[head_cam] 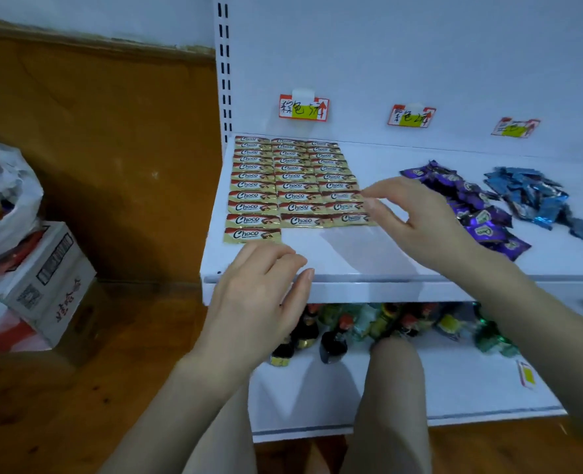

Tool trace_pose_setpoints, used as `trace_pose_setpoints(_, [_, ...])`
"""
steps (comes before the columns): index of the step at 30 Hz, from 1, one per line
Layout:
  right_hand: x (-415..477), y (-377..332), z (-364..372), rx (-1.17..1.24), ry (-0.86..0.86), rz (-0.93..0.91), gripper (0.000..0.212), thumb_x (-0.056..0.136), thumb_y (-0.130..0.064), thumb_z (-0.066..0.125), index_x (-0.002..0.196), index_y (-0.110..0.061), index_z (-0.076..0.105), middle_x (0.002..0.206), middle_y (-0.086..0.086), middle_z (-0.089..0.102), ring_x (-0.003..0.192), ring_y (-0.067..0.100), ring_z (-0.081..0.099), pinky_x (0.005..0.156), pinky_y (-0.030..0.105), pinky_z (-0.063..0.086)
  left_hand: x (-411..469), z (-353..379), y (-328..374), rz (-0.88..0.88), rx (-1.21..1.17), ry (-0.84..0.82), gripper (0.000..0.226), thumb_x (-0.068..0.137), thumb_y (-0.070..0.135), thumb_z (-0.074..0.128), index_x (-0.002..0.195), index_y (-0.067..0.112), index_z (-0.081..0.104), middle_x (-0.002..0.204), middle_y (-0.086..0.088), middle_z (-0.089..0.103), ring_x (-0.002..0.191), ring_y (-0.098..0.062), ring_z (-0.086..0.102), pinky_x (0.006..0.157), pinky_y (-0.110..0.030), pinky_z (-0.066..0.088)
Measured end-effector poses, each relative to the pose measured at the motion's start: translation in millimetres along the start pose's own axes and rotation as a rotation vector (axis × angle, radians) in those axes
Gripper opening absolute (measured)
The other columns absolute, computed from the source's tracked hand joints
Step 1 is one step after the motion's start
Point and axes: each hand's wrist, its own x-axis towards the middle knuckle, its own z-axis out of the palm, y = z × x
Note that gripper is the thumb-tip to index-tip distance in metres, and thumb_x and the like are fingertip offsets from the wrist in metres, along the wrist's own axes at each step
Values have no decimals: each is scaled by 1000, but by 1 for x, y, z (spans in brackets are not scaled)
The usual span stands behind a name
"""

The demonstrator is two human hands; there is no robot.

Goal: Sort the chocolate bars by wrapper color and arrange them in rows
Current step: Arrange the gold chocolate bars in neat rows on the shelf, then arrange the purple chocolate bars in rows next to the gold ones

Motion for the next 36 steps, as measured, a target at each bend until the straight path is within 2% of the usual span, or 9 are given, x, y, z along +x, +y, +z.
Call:
trace_pose_setpoints(6, [-27, 40, -59, -131, 11, 192, 24, 95, -15, 48, 95, 1, 66, 98, 16, 65, 95, 31, 56, 77, 29, 37, 42, 41, 41, 140, -88, -75, 24, 87, 21, 51, 82, 3, 68, 80, -10, 64, 77, -31, 61, 68, -31, 41])
trace_pose_setpoints(12, [-48, 104, -92, -141, 20, 334, 24, 94, -20, 50, 107, -7, 65, 107, 11, 64, 102, 24, 54, 77, 16, 31, 86, 100, 88, 189, -149, -215, 36, 85, 34, 48, 83, 3, 67, 79, -13, 63, 71, -32, 61, 59, -34, 49])
trace_pose_setpoints(15, [-56, 135, -97, -154, -45, 357, 29, 94, -21, 49, 118, -8, 60, 117, 10, 60, 110, 22, 52, 83, 15, 31, 102, 125, 110, 50, -102, -428, 60, 84, 56, 48, 116, 7, 60, 113, -16, 58, 103, -35, 57, 81, -35, 48])
trace_pose_setpoints(18, [-59, 160, -99, -132, -58, 368, 32, 95, -21, 49, 122, -7, 57, 120, 9, 56, 113, 20, 49, 79, 10, 26, 115, 153, 121, -98, -102, -653, 91, 79, 67, 53, 148, 18, 21, 154, -12, 16, 141, -26, 17, 112, -33, 19])
trace_pose_setpoints(23, [-50, 181, -82, -69, -102, 343, 34, 96, -23, 46, 123, -3, 54, 123, 14, 54, 118, 24, 45, 89, 16, 26, 127, 188, 130, -174, -58, -730, 104, 73, 75, 50, 151, 27, 1, 158, -12, -8, 146, -26, -6, 117, -44, 8])
trace_pose_setpoints(27, [-47, 184, -58, -34, -172, 283, 52, 87, -33, 37, 123, 1, 53, 122, 18, 55, 116, 31, 47, 99, 29, 31, 129, 197, 123, -167, -23, -730, 114, 56, 90, 36, 150, 34, 0, 159, -10, -4, 146, -25, -4, 116, -47, 13])
trace_pose_setpoints(31, [-40, 186, -56, 6, -205, 239, 49, 87, -29, 38, 123, 0, 54, 122, 17, 57, 113, 30, 50, 97, 25, 31, 130, 196, 126, -147, 61, -731, 120, 46, 90, 17, 150, 32, 4, 158, -10, 3, 146, -28, 0, 116, -42, 11])
trace_pose_setpoints(33, [-37, 188, -60, 31, -217, 191, 42, 89, -23, 40, 118, 1, 58, 118, 16, 60, 109, 29, 53, 91, 19, 30, 130, 198, 128, -161, 72, -702, 116, 49, 84, 13, 149, 26, 16, 154, -13, 18, 143, -32, 12, 114, -42, 17])
trace_pose_setpoints(36, [-28, 191, -74, 86, -222, 142, 25, 93, -8, 48, 112, 1, 61, 111, 15, 63, 103, 27, 55, 81, 19, 33, 134, 205, 131, -195, 64, -568, 90, 66, 73, 28, 136, 17, 39, 126, -12, 45, 122, -33, 39, 102, -40, 34])
